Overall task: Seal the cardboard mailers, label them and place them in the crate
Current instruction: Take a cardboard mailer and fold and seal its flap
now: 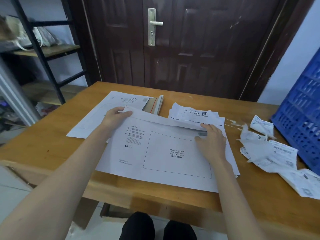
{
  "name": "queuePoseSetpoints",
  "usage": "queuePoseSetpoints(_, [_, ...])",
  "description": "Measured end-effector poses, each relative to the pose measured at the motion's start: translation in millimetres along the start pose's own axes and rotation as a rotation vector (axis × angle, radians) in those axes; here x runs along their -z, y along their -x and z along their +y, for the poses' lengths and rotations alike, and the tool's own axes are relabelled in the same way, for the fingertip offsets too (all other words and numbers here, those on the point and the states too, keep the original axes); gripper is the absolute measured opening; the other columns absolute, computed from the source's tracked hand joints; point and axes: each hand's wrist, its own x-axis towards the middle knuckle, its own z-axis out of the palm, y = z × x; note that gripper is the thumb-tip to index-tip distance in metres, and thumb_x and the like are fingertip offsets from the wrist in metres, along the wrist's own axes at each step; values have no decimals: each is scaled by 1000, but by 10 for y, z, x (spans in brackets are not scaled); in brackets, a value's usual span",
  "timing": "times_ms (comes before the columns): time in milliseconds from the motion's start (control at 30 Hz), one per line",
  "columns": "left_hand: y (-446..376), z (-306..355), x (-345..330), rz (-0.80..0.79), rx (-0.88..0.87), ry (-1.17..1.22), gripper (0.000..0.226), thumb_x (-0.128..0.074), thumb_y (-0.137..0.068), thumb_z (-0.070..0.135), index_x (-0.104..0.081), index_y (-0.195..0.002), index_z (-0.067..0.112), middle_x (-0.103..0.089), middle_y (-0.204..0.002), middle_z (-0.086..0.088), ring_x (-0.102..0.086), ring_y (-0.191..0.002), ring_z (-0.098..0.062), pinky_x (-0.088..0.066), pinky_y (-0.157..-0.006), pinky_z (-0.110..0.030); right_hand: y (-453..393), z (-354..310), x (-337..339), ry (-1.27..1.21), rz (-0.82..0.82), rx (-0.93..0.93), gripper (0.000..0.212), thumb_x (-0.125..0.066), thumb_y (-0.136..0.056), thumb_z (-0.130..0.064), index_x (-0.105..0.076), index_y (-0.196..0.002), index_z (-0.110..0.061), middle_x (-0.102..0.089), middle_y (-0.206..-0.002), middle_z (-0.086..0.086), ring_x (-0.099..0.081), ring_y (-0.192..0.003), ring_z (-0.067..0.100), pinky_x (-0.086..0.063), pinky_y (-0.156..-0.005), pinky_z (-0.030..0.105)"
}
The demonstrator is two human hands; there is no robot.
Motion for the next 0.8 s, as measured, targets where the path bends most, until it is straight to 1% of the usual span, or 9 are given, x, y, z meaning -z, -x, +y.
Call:
queuePoseSetpoints(67, [0,-12,26,-11,46,32,18,-70,-86,22,-63,-102,17,-69,-88,-7,-66,-72,-21,-54,-65,-31,22,1,-33,8,10,4,43,-59,-89,-22,-53,-132,-21,-51,-135,-3,-36,-132,19,-22,-109,36])
queuePoseSetpoints(100, [4,-27,30,-7,56,39,15,-70,-86,21,-63,-98,17,-69,-88,-7,-66,-71,-21,-54,-64,-30,34,4,-50,14,15,9,41,-58,-89,-23,-54,-130,-21,-52,-134,-3,-37,-130,19,-23,-108,36])
queuePoseSetpoints(200, [-9,-83,28,29,45,36,12,-72,-85,19,-60,-87,20,-67,-89,-6,-64,-71,-21,-54,-67,-32,54,14,-79,37,29,21,38,-58,-90,-26,-57,-127,-20,-55,-131,-3,-39,-128,20,-24,-105,35])
queuePoseSetpoints(300, [-3,-99,31,32,27,49,12,-72,-84,18,-61,-88,19,-67,-93,-7,-65,-75,-23,-56,-77,-38,84,25,-90,61,45,29,34,-58,-90,-27,-60,-123,-21,-57,-128,-6,-41,-124,18,-25,-104,34])
queuePoseSetpoints(333, [-7,-105,27,35,26,51,13,-73,-84,18,-60,-87,19,-67,-93,-7,-65,-76,-23,-56,-78,-38,96,28,-92,70,48,30,32,-57,-91,-27,-61,-122,-21,-57,-129,-7,-41,-124,18,-24,-104,34])
queuePoseSetpoints(467, [-2,-135,-11,89,1,-3,19,-72,-85,16,-55,-79,23,-60,-79,2,-59,-68,-15,-50,-64,-27,95,-19,-100,215,38,22,30,-50,-94,-30,-62,-120,-22,-53,-128,-7,-40,-123,16,-21,-102,33])
queuePoseSetpoints(567, [-16,-196,-18,105,-14,-36,21,-74,-83,15,-56,-77,23,-57,-75,2,-57,-67,-16,-48,-64,-27,116,-33,-119,329,56,34,32,-47,-95,-32,-61,-122,-23,-50,-122,-4,-41,-118,17,-22,-97,33])
queuePoseSetpoints(700, [-35,-226,1,103,-33,-70,21,-75,-81,16,-57,-76,24,-55,-74,3,-56,-66,-15,-48,-66,-27,164,-2,-136,322,99,52,32,-44,-97,-33,-60,-125,-28,-51,-120,-5,-44,-114,16,-23,-95,33])
queuePoseSetpoints(800, [-49,-242,-4,113,-38,-82,23,-76,-81,16,-56,-75,25,-57,-77,4,-56,-67,-13,-48,-69,-28,149,-37,-134,372,69,54,32,-40,-98,-31,-59,-124,-29,-53,-120,-5,-47,-113,16,-23,-95,32])
